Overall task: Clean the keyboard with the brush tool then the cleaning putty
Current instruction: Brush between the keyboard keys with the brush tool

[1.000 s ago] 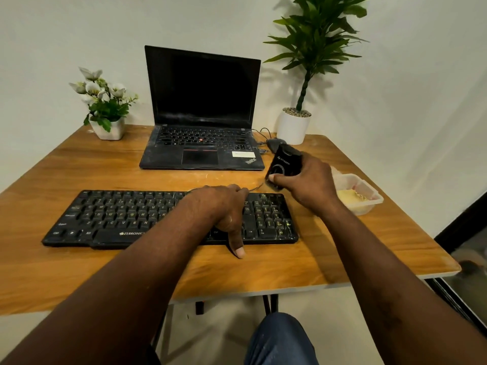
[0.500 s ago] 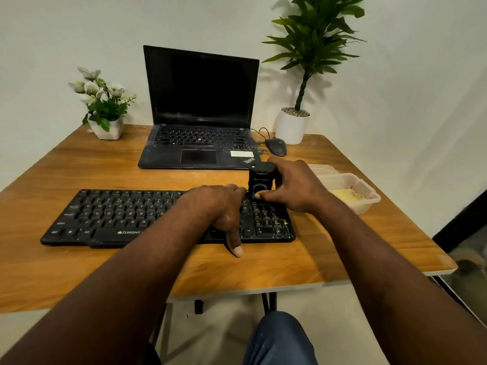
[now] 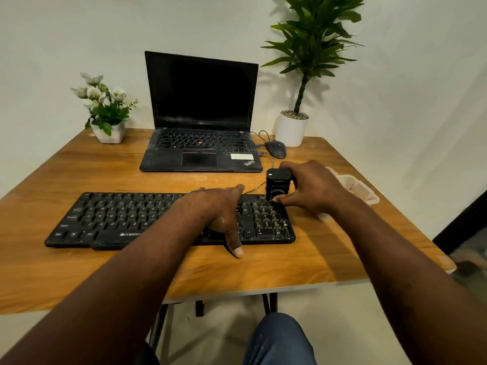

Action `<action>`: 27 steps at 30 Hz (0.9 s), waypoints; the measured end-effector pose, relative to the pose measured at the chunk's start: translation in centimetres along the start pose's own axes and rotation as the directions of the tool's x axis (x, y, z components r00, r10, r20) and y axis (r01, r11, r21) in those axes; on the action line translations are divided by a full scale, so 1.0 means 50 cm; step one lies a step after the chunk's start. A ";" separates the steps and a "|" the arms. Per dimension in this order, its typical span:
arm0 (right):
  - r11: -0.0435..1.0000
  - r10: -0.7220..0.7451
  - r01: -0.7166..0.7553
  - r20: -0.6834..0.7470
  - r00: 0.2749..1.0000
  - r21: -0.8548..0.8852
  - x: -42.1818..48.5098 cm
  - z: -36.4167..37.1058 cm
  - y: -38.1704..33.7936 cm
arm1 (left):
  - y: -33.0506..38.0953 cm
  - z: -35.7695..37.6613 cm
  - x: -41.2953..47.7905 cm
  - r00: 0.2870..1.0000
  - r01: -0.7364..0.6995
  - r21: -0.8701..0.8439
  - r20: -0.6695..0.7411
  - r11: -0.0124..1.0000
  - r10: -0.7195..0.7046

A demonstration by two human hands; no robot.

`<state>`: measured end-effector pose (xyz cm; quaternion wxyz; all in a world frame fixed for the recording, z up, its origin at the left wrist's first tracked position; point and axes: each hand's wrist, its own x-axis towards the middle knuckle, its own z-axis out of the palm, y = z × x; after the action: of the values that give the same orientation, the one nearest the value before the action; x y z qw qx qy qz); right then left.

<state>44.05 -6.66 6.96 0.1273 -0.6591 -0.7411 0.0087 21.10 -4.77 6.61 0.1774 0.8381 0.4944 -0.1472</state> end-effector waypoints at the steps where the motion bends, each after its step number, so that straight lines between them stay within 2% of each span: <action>1: 0.999 0.019 -0.019 -0.010 1.000 -0.036 -0.005 -0.010 0.012 | 0.001 -0.001 0.001 1.000 -0.002 0.001 0.007 1.000 0.002; 3: 0.999 0.038 -0.038 -0.061 0.997 -0.005 -0.013 -0.012 0.020 | 0.004 -0.004 0.005 1.000 -0.013 0.038 0.013 0.999 0.012; 6: 0.979 0.070 -0.054 -0.077 0.995 0.195 -0.027 0.007 -0.001 | 0.015 -0.008 0.010 0.999 -0.033 0.112 0.020 0.993 0.031; 9: 0.973 0.072 -0.057 -0.062 0.995 0.225 -0.050 0.015 -0.005 | 0.021 -0.010 0.014 0.999 -0.015 0.148 0.033 0.989 0.010; 16: 0.914 0.050 -0.105 0.149 0.988 0.391 -0.133 -0.020 0.023 | 0.015 -0.006 0.023 0.999 -0.018 0.147 0.028 0.989 0.014; 20: 0.892 0.180 -0.131 -0.075 0.981 0.433 -0.121 -0.008 0.005 | 0.015 -0.004 0.027 1.000 -0.004 0.144 0.031 0.990 -0.001; 21: 0.886 0.204 -0.144 -0.091 0.975 0.440 -0.122 0.001 -0.003 | 0.015 -0.004 0.027 1.000 -0.002 0.143 0.030 0.990 -0.002; 24: 0.899 0.177 -0.143 -0.046 0.983 0.414 -0.150 0.021 -0.010 | 0.015 -0.005 0.028 0.999 -0.005 0.137 0.034 0.991 0.000; 27: 0.871 0.176 -0.157 0.003 0.984 0.465 -0.185 0.008 0.002 | 0.015 -0.004 0.031 0.999 -0.009 0.132 0.037 0.991 0.004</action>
<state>44.97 -15.65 4.93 0.2943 -0.6709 -0.6555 0.1833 22.48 -3.82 6.27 0.1308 0.8468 0.4775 -0.1942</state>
